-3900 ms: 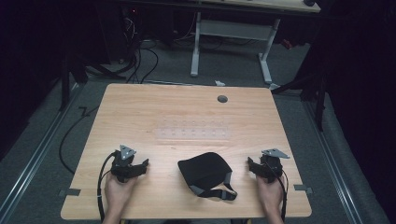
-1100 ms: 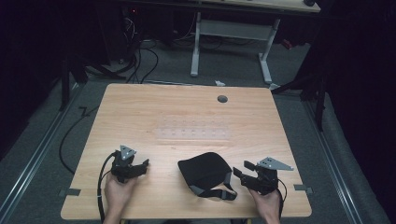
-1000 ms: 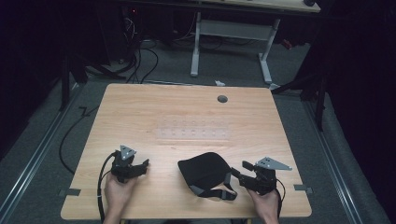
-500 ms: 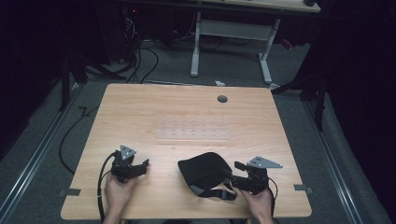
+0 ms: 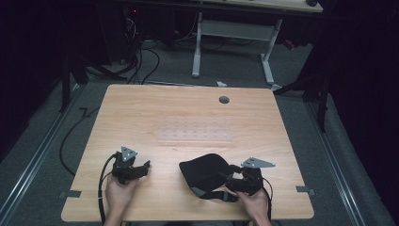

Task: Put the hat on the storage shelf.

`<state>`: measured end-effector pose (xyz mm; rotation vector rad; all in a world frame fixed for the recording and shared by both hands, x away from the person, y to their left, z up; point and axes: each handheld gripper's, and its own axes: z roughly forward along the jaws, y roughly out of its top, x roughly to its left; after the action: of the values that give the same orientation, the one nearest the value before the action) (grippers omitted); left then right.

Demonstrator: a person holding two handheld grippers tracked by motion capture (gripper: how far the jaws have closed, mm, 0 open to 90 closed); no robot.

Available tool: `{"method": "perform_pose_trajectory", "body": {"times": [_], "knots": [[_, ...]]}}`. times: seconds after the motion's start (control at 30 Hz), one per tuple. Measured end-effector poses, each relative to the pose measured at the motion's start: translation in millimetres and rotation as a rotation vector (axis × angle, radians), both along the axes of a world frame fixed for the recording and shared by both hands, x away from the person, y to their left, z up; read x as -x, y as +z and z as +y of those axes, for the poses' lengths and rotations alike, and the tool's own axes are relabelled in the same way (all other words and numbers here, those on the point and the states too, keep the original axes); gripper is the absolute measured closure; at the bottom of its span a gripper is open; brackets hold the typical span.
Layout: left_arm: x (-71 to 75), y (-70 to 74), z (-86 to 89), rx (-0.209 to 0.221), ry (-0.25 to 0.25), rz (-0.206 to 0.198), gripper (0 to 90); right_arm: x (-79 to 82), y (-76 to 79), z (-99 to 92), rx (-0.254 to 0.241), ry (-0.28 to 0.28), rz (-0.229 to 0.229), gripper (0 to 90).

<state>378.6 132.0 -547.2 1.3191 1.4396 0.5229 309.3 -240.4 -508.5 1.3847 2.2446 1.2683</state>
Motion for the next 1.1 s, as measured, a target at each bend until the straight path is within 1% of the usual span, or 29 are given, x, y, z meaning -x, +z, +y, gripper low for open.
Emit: {"method": "perform_pose_trajectory", "body": {"times": [0.23,0.43,0.5,0.53,0.6,0.7,0.73,0.77,0.8,0.83,0.87,0.97,1.0,1.07,1.1], "knots": [[0.0,0.0,0.0,0.0,0.0,0.0,27.5,-5.9,-6.3,7.1,0.007,0.029,0.021,38.1],[0.0,0.0,0.0,0.0,0.0,0.0,27.5,-8.3,-12.4,11.4,0.004,0.046,0.047,42.3],[0.0,0.0,0.0,0.0,0.0,0.0,27.5,-9.0,-15.3,12.5,0.005,0.064,0.051,44.6],[0.0,0.0,0.0,0.0,0.0,0.0,27.5,-9.0,-17.3,13.7,0.018,0.07,0.055,46.8],[0.0,0.0,0.0,0.0,0.0,0.0,27.5,-9.3,-18.1,13.7,0.022,0.074,0.055,47.6],[0.0,0.0,0.0,0.0,0.0,0.0,27.5,-9.2,-20.4,13.8,0.02,0.082,0.062,50.9],[0.0,0.0,0.0,0.0,0.0,0.0,27.5,-9.0,-20.6,13.7,0.02,0.09,0.062,53.7],[0.0,0.0,0.0,0.0,0.0,0.0,27.5,-9.0,-20.6,13.7,0.02,0.09,0.062,53.7],[0.0,0.0,0.0,0.0,0.0,0.0,27.5,-8.6,-20.7,13.6,0.014,0.106,0.065,57.3],[0.0,0.0,0.0,0.0,0.0,0.0,27.5,-8.6,-20.7,13.6,0.014,0.106,0.065,57.3],[0.0,0.0,0.0,0.0,0.0,0.0,27.5,-8.3,-20.7,13.3,0.007,0.119,0.071,60.7],[0.0,0.0,0.0,0.0,0.0,0.0,27.5,-8.4,-21.0,12.7,0.001,0.129,0.075,63.0],[0.0,0.0,0.0,0.0,0.0,0.0,27.5,-8.3,-21.0,12.0,-0.01,0.137,0.08,65.8],[0.0,0.0,0.0,0.0,0.0,0.0,27.5,-8.3,-20.9,11.6,-0.011,0.143,0.078,67.3],[0.0,0.0,-0.1,0.0,0.0,0.0,27.5,-7.2,-20.3,11.2,-0.018,0.15,0.082,69.7]]}}
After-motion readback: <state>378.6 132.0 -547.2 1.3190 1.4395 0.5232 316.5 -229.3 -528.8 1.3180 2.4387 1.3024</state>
